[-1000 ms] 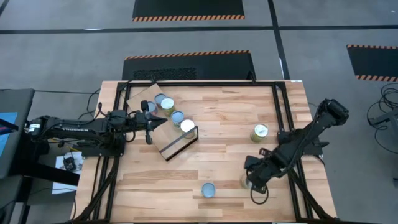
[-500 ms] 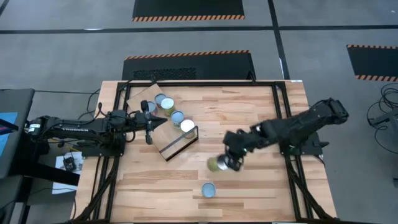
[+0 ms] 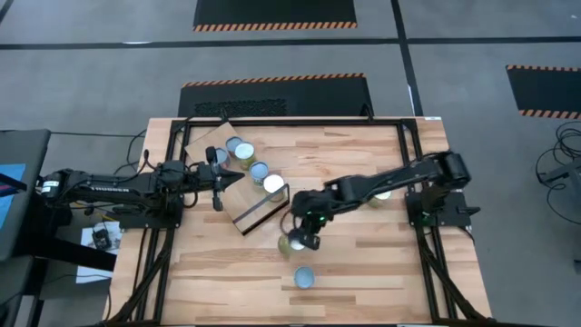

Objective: Pick and place cans onto a shelf
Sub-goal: Put the canned pears on the shelf

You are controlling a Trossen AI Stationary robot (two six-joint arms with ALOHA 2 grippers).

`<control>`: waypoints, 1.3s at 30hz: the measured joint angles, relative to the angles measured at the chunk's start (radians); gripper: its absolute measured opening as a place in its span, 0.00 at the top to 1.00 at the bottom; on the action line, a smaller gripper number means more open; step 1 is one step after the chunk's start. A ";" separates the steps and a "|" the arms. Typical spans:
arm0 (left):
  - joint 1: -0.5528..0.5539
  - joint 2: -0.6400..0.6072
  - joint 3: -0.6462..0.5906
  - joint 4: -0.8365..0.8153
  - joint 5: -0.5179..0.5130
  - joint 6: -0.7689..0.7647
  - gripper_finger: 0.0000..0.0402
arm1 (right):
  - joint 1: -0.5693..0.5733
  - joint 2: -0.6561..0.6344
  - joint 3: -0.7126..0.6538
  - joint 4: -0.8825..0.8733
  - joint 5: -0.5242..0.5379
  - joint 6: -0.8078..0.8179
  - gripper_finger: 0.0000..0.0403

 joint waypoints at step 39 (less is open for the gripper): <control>-0.001 0.000 0.000 -0.009 0.002 0.000 1.00 | 0.084 0.057 0.235 -0.153 0.251 -0.299 0.87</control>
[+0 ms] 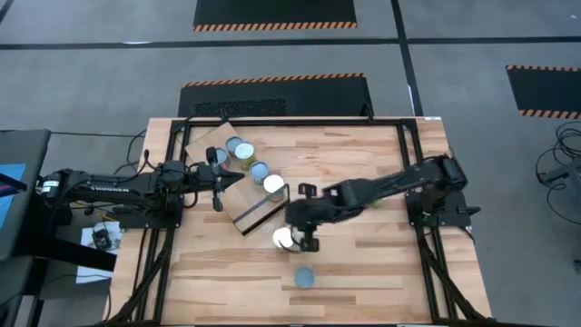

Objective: Pick and place cans onto a shelf
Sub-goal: Put the canned pears on the shelf

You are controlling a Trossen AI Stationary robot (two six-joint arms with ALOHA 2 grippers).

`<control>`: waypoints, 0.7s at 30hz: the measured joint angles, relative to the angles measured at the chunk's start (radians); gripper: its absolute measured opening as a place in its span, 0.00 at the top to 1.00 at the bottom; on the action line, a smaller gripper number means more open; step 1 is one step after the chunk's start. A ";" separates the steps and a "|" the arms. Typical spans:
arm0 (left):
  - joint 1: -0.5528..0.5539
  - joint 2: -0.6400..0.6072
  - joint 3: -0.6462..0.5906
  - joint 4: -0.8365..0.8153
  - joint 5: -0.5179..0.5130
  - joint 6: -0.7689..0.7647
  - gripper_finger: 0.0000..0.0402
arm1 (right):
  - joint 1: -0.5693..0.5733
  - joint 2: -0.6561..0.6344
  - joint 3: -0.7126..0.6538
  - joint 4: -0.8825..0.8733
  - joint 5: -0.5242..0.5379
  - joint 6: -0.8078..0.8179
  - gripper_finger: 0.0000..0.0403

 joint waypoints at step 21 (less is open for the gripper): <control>-0.185 0.051 0.271 -0.311 -0.114 0.014 1.00 | 0.142 -0.312 -0.761 1.007 0.139 -0.245 0.96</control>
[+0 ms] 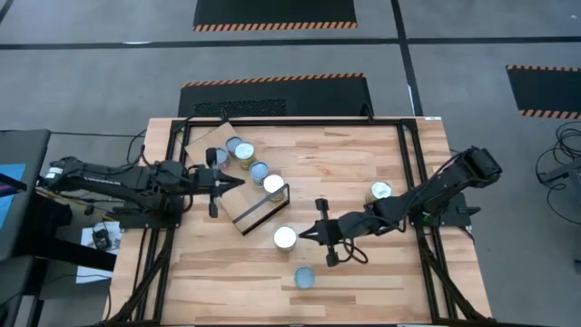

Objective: Pick and place cans onto a shelf
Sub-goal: Put the canned pears on the shelf

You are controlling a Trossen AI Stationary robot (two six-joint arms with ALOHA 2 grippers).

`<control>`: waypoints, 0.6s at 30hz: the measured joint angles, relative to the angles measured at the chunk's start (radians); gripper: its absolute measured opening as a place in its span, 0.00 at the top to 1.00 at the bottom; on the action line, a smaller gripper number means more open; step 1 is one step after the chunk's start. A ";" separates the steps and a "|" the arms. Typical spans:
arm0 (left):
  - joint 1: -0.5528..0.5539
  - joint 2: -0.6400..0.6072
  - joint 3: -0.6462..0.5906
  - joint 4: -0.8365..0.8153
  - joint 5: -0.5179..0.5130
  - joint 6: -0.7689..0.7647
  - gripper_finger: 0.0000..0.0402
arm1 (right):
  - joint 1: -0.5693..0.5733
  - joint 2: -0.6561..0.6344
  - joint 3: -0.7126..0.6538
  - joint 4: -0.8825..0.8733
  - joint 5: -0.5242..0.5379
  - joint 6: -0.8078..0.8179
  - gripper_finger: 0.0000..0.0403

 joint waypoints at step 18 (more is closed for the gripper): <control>-0.240 0.443 0.390 -0.331 -0.182 -0.010 1.00 | -0.065 -0.106 -0.365 0.516 -0.084 -0.072 0.98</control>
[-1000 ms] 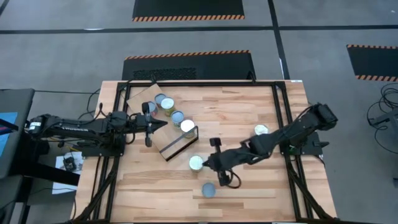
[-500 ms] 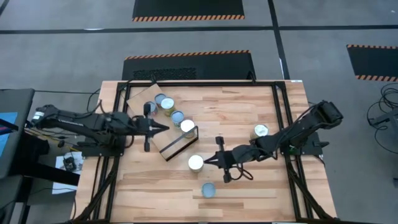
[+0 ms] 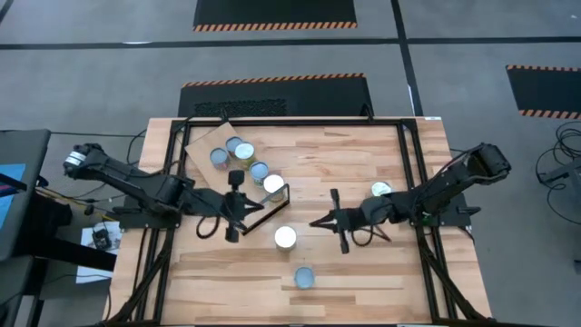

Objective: Pick and place cans onto a shelf
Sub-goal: Put the canned pears on the shelf

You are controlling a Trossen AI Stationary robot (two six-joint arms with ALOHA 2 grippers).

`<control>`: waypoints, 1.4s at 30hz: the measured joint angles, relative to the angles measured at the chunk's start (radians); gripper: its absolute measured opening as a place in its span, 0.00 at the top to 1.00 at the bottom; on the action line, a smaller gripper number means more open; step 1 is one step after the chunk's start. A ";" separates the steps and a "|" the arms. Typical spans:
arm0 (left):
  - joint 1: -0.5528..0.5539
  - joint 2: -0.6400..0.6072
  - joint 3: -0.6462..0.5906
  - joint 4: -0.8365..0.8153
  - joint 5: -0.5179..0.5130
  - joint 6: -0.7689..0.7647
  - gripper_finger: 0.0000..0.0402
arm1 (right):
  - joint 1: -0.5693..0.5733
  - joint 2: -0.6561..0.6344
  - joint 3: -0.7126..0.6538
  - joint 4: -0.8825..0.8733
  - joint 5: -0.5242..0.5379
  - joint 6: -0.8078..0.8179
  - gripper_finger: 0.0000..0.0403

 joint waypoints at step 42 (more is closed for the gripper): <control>-0.110 0.595 0.275 -0.138 0.031 -0.069 0.75 | 0.015 -0.045 -0.052 0.053 -0.003 0.044 0.97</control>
